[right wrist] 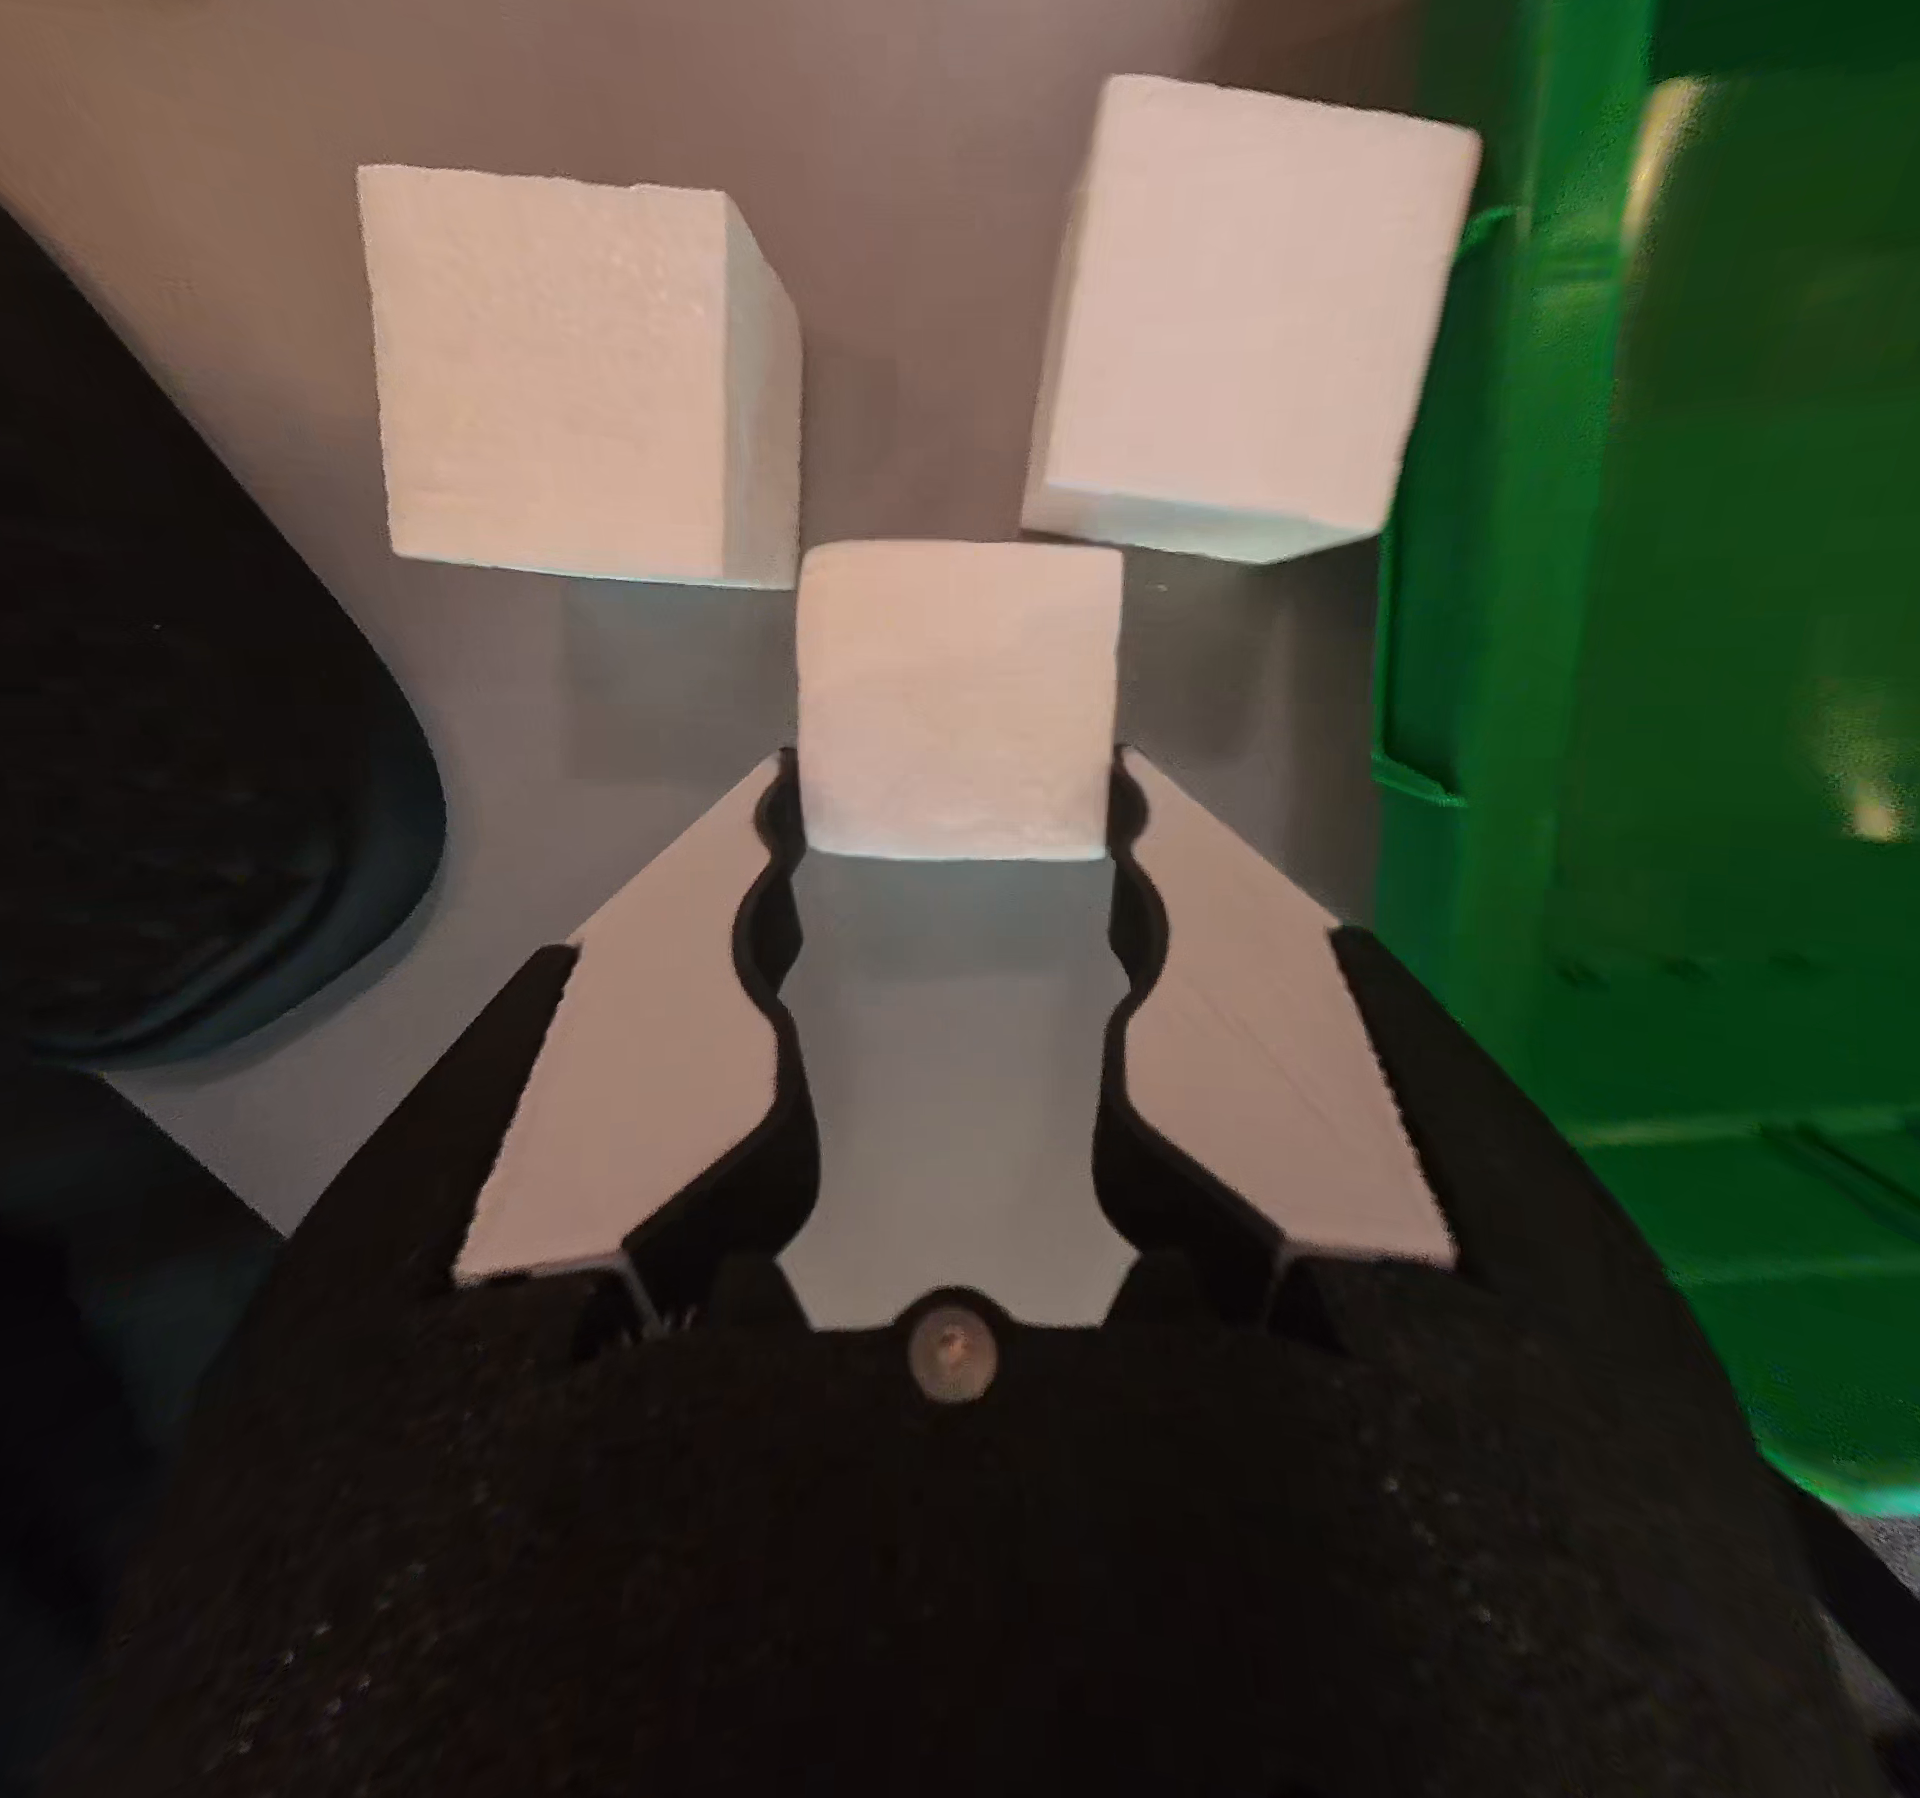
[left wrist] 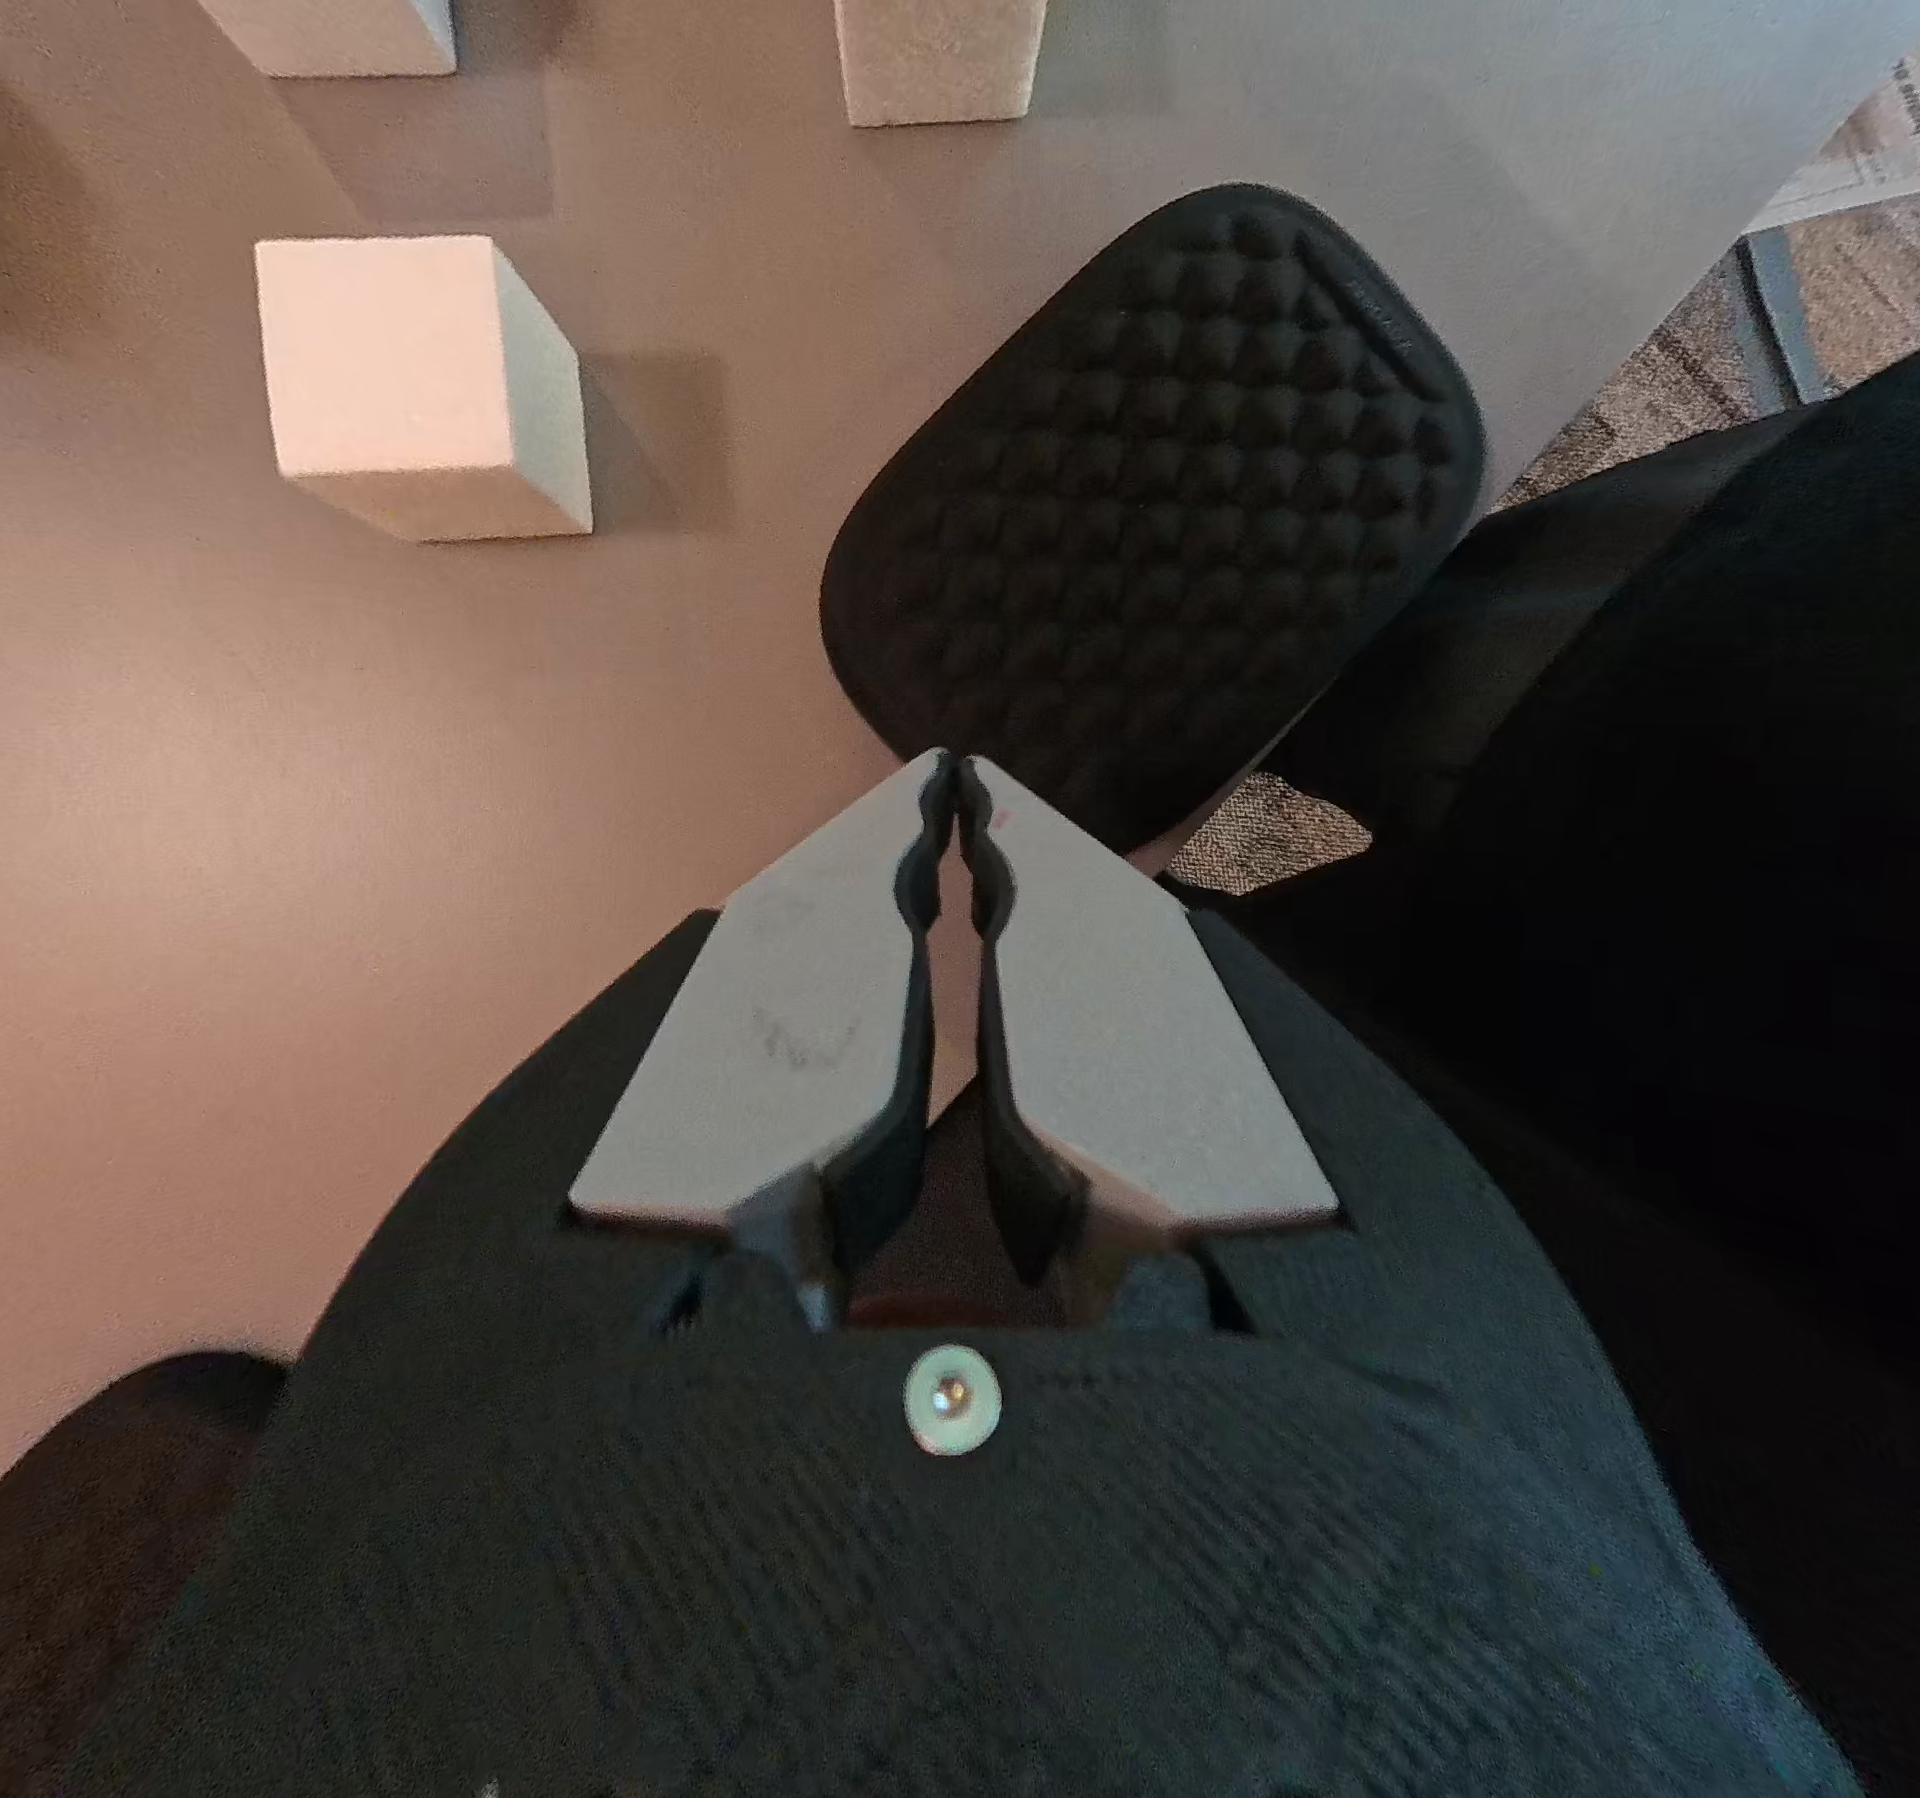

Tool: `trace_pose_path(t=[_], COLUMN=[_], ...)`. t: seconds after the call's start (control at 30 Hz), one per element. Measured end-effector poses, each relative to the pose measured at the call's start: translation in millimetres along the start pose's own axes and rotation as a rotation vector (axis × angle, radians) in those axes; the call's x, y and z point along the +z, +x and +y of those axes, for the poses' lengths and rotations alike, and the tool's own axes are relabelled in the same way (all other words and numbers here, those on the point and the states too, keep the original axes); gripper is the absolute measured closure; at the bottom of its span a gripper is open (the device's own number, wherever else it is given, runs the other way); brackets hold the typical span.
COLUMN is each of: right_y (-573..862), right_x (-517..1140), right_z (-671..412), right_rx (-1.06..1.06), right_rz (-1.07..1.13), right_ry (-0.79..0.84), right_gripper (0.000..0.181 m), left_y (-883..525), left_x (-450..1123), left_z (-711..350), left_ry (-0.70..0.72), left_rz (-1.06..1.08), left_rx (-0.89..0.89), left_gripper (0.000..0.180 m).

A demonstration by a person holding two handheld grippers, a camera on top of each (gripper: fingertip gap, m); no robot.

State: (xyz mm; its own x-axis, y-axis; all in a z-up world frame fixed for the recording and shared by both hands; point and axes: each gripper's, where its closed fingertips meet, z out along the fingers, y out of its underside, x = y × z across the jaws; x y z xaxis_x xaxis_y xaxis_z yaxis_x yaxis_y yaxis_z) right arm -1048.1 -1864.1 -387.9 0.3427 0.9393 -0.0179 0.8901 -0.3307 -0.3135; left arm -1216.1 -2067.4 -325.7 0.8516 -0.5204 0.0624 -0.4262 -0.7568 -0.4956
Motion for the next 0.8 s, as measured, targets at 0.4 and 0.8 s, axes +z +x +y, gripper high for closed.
trace_pose_path(t=[0.4,0.8], right_y=[-43,-62], right_x=[-33,-19], right_z=[68,85], right_rx=[0.169,0.186], right_rz=[-0.03,-0.033], right_ry=[0.053,0.054], right_gripper=[0.124,0.123], left_y=[5,9], left_x=[2,8], left_z=[-12,-19], left_ry=[0.054,0.052], left_rz=[0.027,0.046], left_rx=[0.044,0.086], left_gripper=[0.18,0.18])
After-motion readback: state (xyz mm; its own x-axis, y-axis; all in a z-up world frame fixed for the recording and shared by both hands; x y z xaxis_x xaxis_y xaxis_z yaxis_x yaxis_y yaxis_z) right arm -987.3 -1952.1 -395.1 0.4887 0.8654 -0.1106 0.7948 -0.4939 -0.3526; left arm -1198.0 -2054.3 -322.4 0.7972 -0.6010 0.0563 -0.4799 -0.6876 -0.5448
